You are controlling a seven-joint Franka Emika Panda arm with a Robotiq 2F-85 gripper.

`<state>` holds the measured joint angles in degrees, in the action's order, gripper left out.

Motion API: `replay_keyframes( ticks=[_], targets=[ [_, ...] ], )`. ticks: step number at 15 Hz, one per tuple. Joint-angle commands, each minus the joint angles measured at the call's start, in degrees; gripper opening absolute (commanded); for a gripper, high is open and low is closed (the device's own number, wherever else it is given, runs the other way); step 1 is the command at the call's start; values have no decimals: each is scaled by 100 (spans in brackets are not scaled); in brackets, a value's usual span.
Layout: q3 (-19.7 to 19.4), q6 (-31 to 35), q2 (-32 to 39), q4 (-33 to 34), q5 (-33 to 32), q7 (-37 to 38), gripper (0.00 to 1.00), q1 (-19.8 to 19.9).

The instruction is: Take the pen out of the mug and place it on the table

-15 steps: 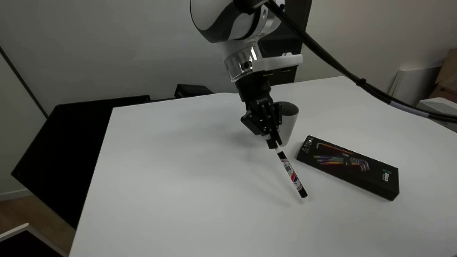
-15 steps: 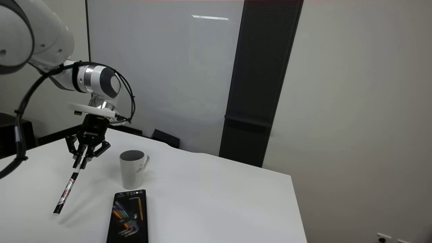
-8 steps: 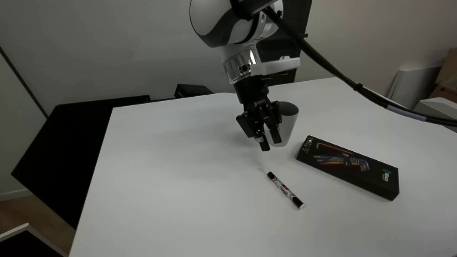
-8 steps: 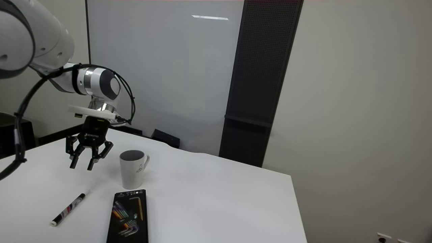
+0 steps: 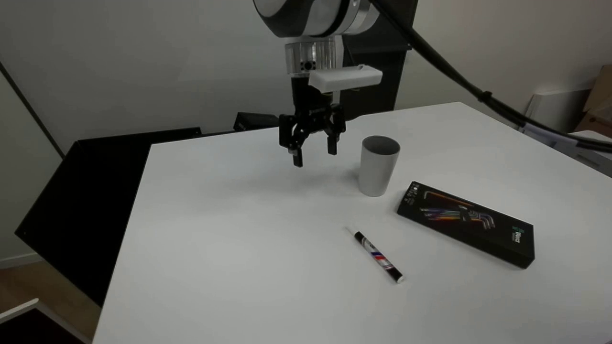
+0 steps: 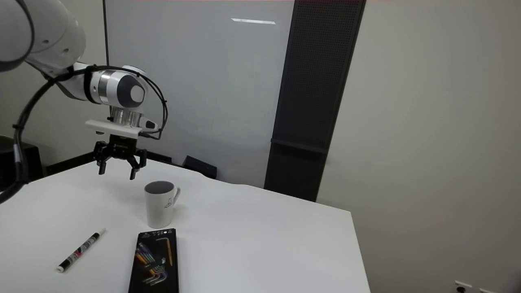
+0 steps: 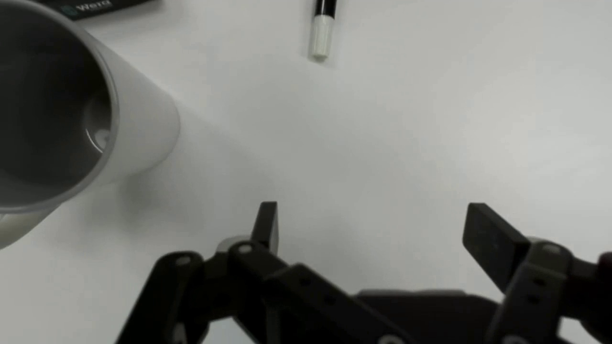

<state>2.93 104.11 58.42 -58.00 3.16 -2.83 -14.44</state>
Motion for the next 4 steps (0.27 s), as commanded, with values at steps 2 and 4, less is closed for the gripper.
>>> replay_keyframes(
  ticks=[2,4],
  targets=[
    [-1,59,-32,-41,10,-18,100,1],
    [0,58,4,-41,10,-26,100,-6]
  ],
)
